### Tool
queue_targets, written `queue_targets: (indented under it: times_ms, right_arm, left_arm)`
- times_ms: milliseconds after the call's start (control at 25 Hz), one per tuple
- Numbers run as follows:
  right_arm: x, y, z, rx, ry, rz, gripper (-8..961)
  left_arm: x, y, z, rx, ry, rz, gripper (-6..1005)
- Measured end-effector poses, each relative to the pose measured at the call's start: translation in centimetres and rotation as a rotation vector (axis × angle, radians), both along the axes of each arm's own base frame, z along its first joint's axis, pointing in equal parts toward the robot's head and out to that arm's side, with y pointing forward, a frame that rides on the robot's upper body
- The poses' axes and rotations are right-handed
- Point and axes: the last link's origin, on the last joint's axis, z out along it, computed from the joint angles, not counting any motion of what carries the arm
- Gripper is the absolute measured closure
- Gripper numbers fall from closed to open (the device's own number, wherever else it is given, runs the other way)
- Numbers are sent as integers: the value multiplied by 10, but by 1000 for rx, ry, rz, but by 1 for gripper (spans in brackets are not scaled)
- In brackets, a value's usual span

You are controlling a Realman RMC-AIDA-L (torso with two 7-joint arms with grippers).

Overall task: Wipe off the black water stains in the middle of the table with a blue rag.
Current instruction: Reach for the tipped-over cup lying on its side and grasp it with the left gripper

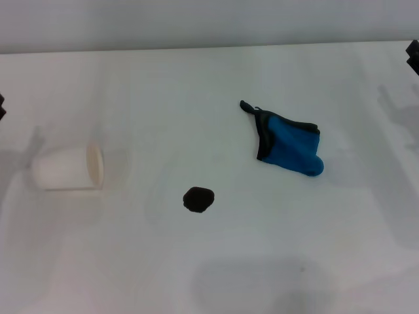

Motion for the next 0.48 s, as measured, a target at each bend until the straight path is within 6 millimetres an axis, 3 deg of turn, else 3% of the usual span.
queue_targets:
  times_ms: [240, 480]
  right_arm:
    - [1, 2, 4, 22, 14, -12, 113]
    - [-2, 6, 5, 23, 10, 0, 113]
  left_arm:
    - [20, 17, 10, -81, -27, -112, 123]
    - [44, 41, 34, -351, 37, -256, 123]
